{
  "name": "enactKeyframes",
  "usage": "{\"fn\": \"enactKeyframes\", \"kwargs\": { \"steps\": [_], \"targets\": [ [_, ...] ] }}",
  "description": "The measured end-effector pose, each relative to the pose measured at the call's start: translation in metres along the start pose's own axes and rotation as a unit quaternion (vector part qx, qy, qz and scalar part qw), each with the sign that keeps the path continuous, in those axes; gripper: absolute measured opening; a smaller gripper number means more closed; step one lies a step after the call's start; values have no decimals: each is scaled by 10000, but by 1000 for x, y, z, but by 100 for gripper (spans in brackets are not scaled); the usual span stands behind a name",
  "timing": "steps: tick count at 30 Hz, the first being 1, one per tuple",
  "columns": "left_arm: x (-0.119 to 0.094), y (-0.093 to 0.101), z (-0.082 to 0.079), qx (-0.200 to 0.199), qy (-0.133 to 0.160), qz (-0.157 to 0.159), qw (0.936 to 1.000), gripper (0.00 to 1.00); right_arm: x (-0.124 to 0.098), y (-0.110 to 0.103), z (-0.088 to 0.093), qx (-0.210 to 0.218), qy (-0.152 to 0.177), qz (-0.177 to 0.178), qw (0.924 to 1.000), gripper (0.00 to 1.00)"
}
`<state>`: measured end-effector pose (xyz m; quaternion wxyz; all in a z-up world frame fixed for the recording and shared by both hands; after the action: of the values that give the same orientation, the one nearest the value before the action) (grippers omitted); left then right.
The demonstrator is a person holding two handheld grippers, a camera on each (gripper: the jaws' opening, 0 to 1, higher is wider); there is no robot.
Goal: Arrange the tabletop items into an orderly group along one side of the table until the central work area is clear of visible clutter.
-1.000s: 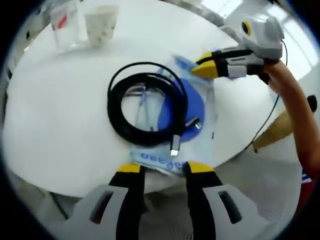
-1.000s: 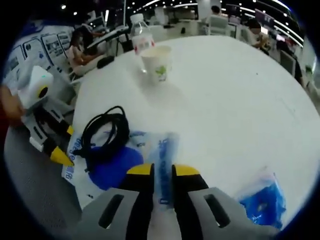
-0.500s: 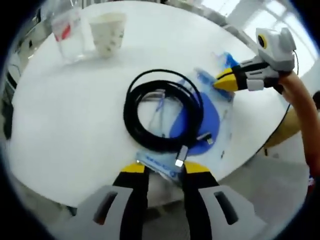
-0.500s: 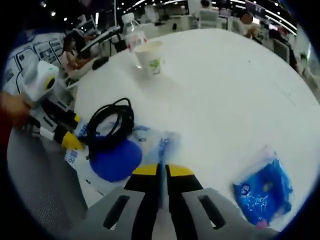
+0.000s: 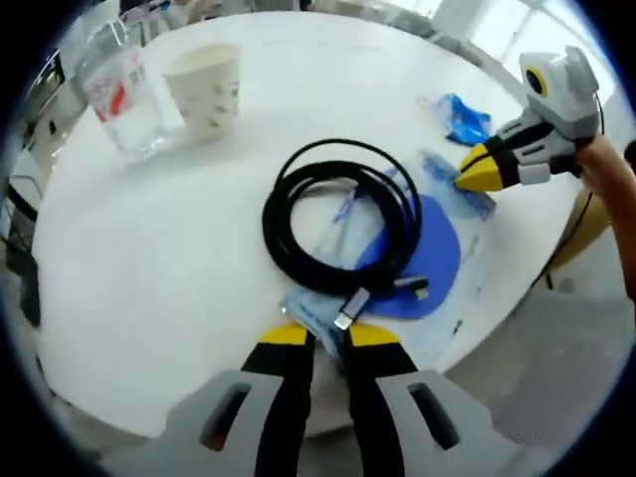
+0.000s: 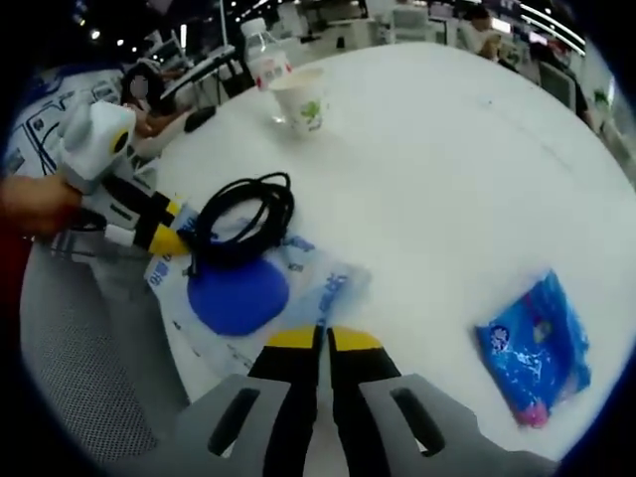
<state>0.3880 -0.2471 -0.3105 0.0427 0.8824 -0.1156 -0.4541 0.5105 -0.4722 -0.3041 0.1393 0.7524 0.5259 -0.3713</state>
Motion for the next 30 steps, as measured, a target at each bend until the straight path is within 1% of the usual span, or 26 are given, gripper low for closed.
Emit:
{"fn": "enactKeyframes", "kwargs": {
  "steps": [4,8,12,15,20,23,26,30],
  "targets": [
    [1,-2,-4,119,65,11,9999,6,-3,-3,3,65,23,69,10000,3],
    [3,-7,-13,225,180,29,9996,4,-7,-5,7,163,36,118,9998,3],
    [8,-9,-23,361,246,66,9990,2,-10,-7,9,246,64,206,9995,3],
    [12,-8,-33,562,334,85,9978,2,-14,-6,11,297,109,309,9990,3],
    [20,-7,-44,701,389,115,9967,1,-17,-2,12,393,213,495,9978,3],
    [22,-6,-52,784,490,126,9956,0,-20,0,10,418,277,593,9970,3],
    [26,-7,-61,891,602,124,9941,0,-24,2,6,429,459,736,9953,2],
    [31,-9,-69,897,669,138,9936,0,-25,5,3,426,578,885,9935,2]
  ]
}}
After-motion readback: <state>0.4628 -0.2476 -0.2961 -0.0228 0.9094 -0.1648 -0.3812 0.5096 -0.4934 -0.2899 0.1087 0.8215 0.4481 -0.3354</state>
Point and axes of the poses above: the point that each gripper's makers call its tool centre point, and the gripper's own axes: x roughly forward along the fingers, y roughly to its right, z roughly out of its underside, the point moved 10 cm from there along -x, roughly backward along the fingers, and after that the axes turned 12 degrees about y, right-handed, at the moved point
